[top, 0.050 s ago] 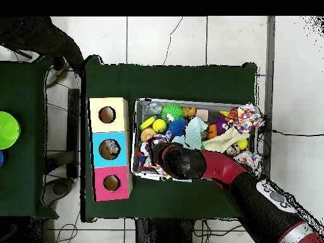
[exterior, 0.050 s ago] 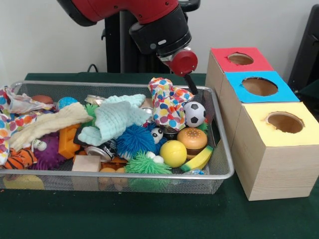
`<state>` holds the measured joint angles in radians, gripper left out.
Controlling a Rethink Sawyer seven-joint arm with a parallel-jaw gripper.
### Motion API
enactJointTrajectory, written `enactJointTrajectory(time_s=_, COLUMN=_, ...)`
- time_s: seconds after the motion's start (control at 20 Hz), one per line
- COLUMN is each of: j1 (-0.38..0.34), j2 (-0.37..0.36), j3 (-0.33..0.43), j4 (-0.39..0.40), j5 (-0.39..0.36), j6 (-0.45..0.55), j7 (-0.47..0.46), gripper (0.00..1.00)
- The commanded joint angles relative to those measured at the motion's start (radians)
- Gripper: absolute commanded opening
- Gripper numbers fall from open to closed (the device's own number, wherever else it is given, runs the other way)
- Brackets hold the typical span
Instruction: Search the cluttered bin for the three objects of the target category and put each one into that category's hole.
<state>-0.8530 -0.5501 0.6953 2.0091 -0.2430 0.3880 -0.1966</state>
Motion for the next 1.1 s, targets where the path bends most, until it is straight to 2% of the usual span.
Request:
enactJointTrajectory(time_s=0.05, j1=0.004, j2=0.081, j3=-0.045, j4=-0.112, j5=-0.052, j6=-0.05, j7=0.202, gripper=0.0)
enactJointTrajectory(time_s=0.7, j1=0.059, j2=0.195, j3=-0.033, j4=-0.328, j5=-0.003, j6=0.098, j7=0.13, gripper=0.0)
enactJointTrajectory(time_s=0.9, j1=0.051, j2=0.234, j3=-0.022, j4=-0.358, j5=0.002, j6=0.104, j7=0.123, gripper=0.0)
enactJointTrajectory(time_s=1.1, j1=0.055, j2=0.243, j3=-0.021, j4=-0.368, j5=-0.001, j6=0.111, j7=0.127, gripper=0.0)
